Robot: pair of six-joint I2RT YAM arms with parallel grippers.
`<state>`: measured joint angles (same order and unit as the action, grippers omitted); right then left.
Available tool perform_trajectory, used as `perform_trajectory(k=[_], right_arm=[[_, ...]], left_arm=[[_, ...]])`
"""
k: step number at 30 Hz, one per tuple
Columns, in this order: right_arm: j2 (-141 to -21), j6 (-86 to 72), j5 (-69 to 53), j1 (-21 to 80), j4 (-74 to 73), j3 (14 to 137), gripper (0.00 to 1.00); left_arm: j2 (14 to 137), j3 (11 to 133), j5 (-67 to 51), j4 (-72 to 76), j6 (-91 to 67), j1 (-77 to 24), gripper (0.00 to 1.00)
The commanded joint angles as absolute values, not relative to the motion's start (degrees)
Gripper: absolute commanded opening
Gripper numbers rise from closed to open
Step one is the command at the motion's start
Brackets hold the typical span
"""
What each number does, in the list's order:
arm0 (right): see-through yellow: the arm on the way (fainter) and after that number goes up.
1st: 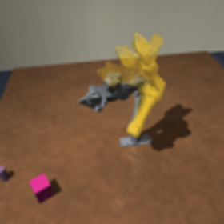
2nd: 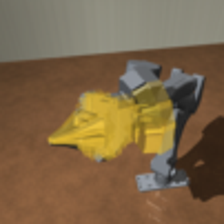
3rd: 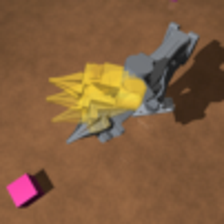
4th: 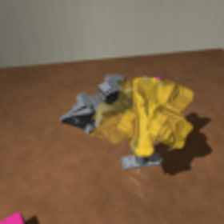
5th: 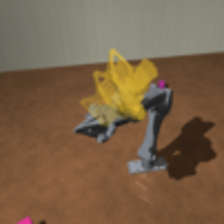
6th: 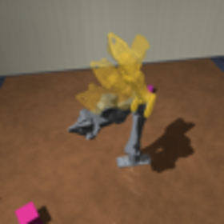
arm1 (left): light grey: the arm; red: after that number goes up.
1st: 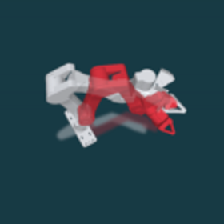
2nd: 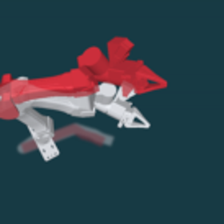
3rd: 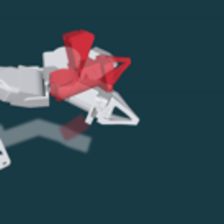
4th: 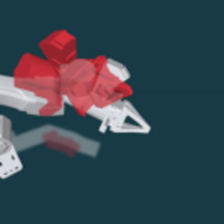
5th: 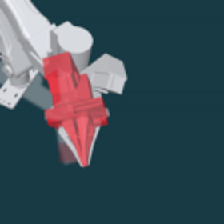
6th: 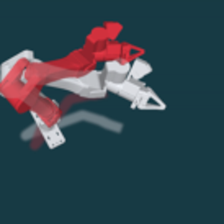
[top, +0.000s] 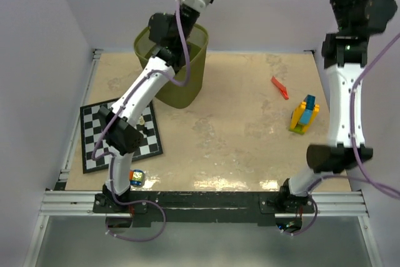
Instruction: Put the trash bags into the trash bin
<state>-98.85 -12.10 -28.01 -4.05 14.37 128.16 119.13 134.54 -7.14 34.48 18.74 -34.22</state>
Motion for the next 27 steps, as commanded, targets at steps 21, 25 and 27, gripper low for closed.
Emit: perform_trajectory(k=[21,25,27], right_arm=[[-35.1,19.4,-13.1,7.6,-15.9,52.3,0.00],[-51.2,12.5,-15.6,7.6,-21.8,64.1,0.00],[-55.9,8.9,-14.6,7.5,-23.5,67.7,0.00]], left_arm=[[61.0,48.1,-2.9,13.8,25.9,-53.7,0.00],[66.3,56.4,4.5,6.4,16.6,-52.1,0.00],[66.3,57.8,4.3,6.4,10.6,-49.2,0.00]])
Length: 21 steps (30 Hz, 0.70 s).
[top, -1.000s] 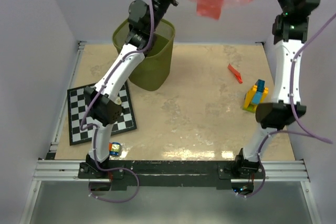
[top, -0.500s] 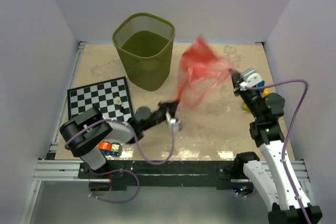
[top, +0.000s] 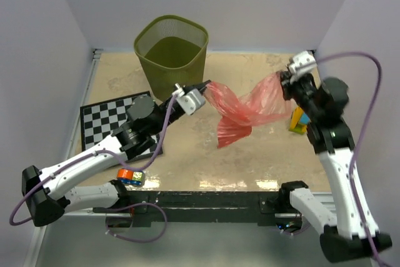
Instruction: Put the trash bags into the trash bin
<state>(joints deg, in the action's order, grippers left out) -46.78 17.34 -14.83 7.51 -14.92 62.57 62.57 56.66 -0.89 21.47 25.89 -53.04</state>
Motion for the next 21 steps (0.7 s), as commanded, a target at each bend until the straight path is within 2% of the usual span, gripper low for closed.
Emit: perform_trajectory(k=[1,6,9,11,12,14,15,21], right_arm=[[-57.9,7.3,-14.4,7.5,-23.6,68.6,0.00],[-64.3,1.2,-10.7,6.2,-23.4,71.6,0.00],[-67.9,0.4,-13.1,0.4,-21.5,74.9,0.00],[-70.5,1.0,-17.9,0.2,-20.3,77.7,0.00],[-71.0,1.8,-20.5,0.2,-20.5,79.2,0.00],[-71.5,1.5,-22.5,0.5,-19.6,79.7,0.00],[-71.6,1.5,-22.2,1.1,-20.1,80.3,0.00],[-70.7,-3.3,-23.0,1.6,-20.1,79.2,0.00]], left_arm=[[67.1,58.4,3.6,5.3,8.0,-47.9,0.00],[72.9,64.2,0.3,-5.3,-4.1,-41.2,0.00],[75.7,67.1,-2.0,-9.7,-1.9,-40.6,0.00],[76.8,67.8,-10.1,-10.5,3.0,-40.5,0.00],[77.2,68.5,-14.6,-10.7,5.2,-40.5,0.05],[76.1,68.3,-19.1,-8.2,6.9,-40.6,0.26],[75.2,67.3,-19.9,-6.2,7.9,-40.6,0.31],[75.2,66.4,-21.1,-1.0,12.3,-41.7,0.43]])
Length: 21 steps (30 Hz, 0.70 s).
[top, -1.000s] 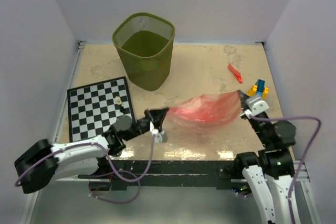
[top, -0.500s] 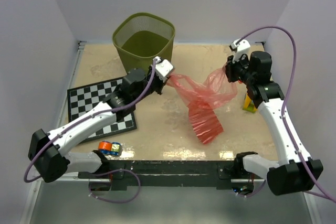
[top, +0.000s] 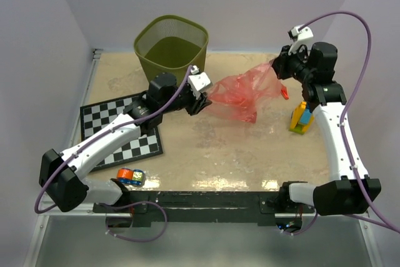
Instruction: Put the trash bags into the trash bin
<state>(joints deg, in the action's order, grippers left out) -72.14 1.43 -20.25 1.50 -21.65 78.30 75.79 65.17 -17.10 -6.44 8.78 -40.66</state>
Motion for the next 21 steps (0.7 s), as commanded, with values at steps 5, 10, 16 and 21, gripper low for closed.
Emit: perform_trajectory(k=[5,10,16,21], right_arm=[[-70.3,-7.6,-24.0,1.6,-18.4,78.1,0.00],[-70.9,-6.9,-23.1,1.6,-19.4,79.7,0.00],[-71.1,-7.8,-23.4,1.5,-19.4,79.5,0.00],[-72.0,-9.2,-23.6,1.4,-18.5,79.6,0.00]], left_arm=[[78.9,65.2,-13.3,6.4,17.0,-48.6,0.44],[84.9,69.3,-6.2,7.0,16.4,-51.4,0.18],[87.7,70.5,-4.4,3.4,18.7,-51.4,0.32],[83.3,63.6,-11.5,9.1,24.8,-53.0,0.42]])
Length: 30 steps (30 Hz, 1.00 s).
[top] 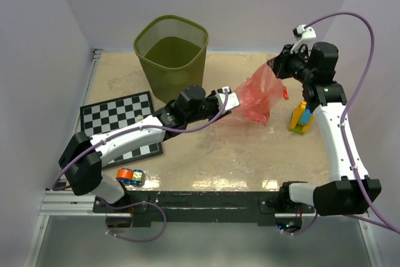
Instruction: Put the trash bags into the trash bin
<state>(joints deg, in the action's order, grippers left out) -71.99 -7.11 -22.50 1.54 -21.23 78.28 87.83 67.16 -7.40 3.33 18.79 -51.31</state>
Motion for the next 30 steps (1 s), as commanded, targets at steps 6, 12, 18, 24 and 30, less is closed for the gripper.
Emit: perform_trajectory(k=[6,12,18,24,30], right_arm=[[-72.9,-10.1,-23.9,1.2,-18.1,80.6,0.00],[-72.6,-9.1,-23.9,1.1,-18.5,80.4,0.00],[-71.9,-8.3,-23.8,1.0,-19.2,79.2,0.00],[-71.8,-7.8,-23.8,0.9,-19.5,79.0,0.00],[-71.4,-6.0,-23.8,0.8,-20.3,78.3,0.00]], left_arm=[[85.6,63.2,-7.1,8.0,28.2,-54.1,0.42],[90.0,64.1,8.1,12.0,28.9,-53.9,0.29],[91.5,62.7,14.3,17.2,32.9,-53.4,0.26],[92.8,60.6,14.9,22.0,33.8,-51.4,0.38],[92.6,58.5,14.2,31.4,36.6,-49.8,0.39]])
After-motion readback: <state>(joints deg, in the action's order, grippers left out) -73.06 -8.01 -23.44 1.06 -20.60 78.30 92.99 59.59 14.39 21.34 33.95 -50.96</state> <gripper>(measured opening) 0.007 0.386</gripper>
